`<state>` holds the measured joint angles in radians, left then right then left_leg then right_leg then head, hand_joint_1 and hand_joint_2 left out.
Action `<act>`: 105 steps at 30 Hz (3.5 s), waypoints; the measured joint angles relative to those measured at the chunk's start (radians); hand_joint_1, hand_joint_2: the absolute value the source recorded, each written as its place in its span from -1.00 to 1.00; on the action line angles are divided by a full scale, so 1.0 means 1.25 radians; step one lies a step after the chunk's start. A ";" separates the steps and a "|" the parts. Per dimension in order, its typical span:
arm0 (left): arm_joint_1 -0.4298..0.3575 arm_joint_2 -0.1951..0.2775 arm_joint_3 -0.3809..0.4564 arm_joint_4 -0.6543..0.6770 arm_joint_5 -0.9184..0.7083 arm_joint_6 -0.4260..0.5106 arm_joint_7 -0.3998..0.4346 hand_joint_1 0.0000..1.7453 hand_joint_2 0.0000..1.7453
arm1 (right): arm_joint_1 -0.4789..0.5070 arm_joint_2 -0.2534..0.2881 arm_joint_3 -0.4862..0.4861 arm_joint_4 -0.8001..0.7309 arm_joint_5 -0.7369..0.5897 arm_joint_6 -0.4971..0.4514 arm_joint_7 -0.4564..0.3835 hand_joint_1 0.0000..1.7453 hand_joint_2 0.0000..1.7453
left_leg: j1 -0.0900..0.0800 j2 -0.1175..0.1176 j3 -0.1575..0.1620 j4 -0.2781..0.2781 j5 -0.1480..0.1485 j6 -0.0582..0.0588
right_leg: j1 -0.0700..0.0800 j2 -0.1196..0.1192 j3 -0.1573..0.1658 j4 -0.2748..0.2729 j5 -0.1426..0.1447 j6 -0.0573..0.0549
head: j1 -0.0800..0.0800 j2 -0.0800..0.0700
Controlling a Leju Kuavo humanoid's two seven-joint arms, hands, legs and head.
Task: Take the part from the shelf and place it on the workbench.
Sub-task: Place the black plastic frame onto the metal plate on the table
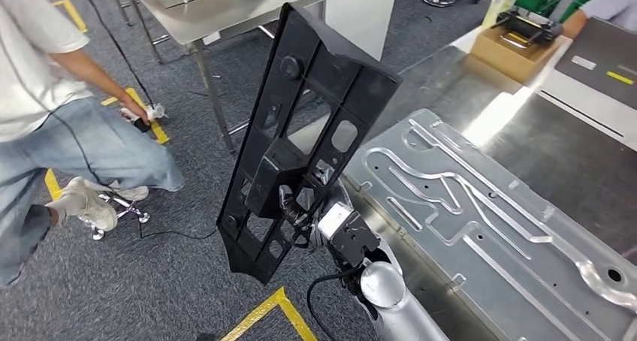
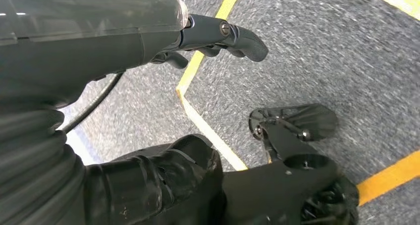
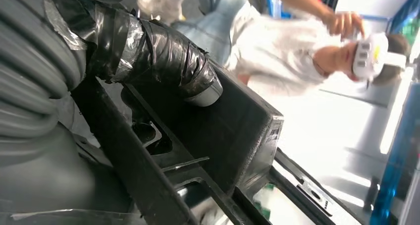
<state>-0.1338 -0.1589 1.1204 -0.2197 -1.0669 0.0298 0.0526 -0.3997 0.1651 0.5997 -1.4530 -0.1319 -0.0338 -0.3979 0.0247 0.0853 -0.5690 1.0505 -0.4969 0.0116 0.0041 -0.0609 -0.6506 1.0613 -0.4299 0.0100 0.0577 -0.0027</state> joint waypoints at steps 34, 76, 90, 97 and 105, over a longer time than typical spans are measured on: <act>-0.009 0.002 -0.018 0.000 -0.009 -0.004 0.009 -1.00 1.00 | -0.107 -0.006 -0.122 0.012 0.034 -0.061 0.025 1.00 1.00 | -0.007 0.023 0.020 -0.019 -0.001 -0.011 | 0.000 0.018 0.003 -0.020 0.010 -0.014 | 0.009 0.000; -0.011 0.000 -0.039 0.000 -0.022 -0.005 0.025 -1.00 1.00 | -0.258 0.019 -0.224 0.149 0.313 -0.438 0.055 1.00 1.00 | -0.006 -0.065 -0.047 0.017 0.040 -0.011 | -0.005 0.070 0.020 -0.015 -0.006 -0.023 | 0.015 0.000; -0.018 -0.008 -0.059 0.000 -0.045 -0.017 0.045 -1.00 1.00 | -0.237 0.083 -0.336 0.122 1.159 -0.525 0.072 1.00 1.00 | -0.003 -0.061 -0.024 -0.016 0.039 0.013 | -0.016 0.049 -0.032 0.075 -0.020 0.012 | 0.019 0.000; -0.026 -0.010 -0.076 0.000 -0.054 -0.030 0.053 -1.00 1.00 | -0.325 -0.006 -0.156 0.165 1.294 -0.526 0.606 1.00 1.00 | -0.004 -0.064 -0.035 0.010 0.016 -0.016 | -0.013 0.051 0.015 -0.025 0.004 -0.020 | 0.018 0.000; -0.036 -0.010 -0.082 0.000 -0.057 -0.033 0.057 -1.00 1.00 | -0.428 -0.098 0.251 0.314 1.295 -0.526 0.814 1.00 1.00 | -0.003 -0.066 -0.085 0.084 0.021 -0.015 | -0.006 0.059 0.020 -0.021 -0.002 -0.029 | 0.017 0.000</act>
<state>-0.1782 -0.1716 1.0184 -0.2197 -1.1382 -0.0121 0.1243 -0.9344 0.0429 0.9135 -1.0606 1.4866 -0.6916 0.6195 0.0207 0.0030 -0.6749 1.1559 -0.4712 -0.0074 -0.0036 0.0134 -0.6256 1.0345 -0.4319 -0.0264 0.0794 -0.0027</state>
